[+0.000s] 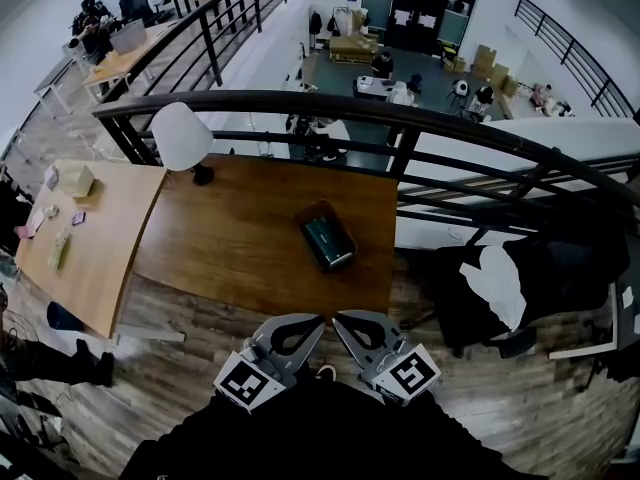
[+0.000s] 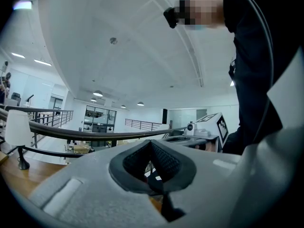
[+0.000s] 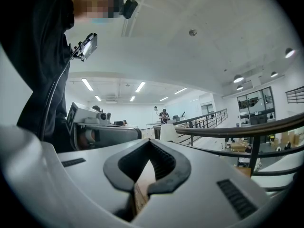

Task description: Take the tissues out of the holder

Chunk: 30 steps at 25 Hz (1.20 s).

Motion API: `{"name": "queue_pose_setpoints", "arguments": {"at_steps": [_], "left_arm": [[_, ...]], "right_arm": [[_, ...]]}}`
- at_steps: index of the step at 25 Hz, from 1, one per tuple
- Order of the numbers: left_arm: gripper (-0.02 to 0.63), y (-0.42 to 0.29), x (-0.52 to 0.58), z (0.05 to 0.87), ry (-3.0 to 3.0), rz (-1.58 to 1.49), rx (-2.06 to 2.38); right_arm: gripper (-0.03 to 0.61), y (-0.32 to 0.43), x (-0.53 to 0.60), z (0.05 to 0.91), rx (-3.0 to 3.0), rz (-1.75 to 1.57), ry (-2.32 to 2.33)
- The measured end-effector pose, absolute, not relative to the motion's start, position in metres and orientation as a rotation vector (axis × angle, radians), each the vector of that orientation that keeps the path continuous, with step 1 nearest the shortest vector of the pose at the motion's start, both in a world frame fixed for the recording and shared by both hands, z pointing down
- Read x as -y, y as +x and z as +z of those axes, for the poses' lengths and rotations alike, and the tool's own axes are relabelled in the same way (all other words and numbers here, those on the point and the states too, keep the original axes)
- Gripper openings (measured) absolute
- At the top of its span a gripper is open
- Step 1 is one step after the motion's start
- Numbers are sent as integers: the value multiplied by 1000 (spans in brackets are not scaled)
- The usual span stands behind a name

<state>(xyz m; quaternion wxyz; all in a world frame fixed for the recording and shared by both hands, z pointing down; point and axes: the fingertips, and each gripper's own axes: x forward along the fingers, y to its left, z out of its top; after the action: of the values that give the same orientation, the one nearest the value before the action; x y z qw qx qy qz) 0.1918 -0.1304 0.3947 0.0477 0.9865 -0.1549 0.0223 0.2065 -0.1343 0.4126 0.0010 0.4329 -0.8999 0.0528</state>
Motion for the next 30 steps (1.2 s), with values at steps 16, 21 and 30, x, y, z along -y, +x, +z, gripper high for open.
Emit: {"name": "queue_pose_setpoints", "arguments": {"at_steps": [16, 21, 30], "left_arm": [[11, 201, 206, 407, 2999, 81, 440], [11, 202, 234, 412, 3010, 87, 406], [11, 203, 295, 426, 3007, 101, 355]], "right_arm": [[5, 220, 208, 428, 2754, 210, 1403], [5, 225, 237, 435, 2714, 251, 1435], [5, 227, 297, 467, 2601, 368, 1452]]}}
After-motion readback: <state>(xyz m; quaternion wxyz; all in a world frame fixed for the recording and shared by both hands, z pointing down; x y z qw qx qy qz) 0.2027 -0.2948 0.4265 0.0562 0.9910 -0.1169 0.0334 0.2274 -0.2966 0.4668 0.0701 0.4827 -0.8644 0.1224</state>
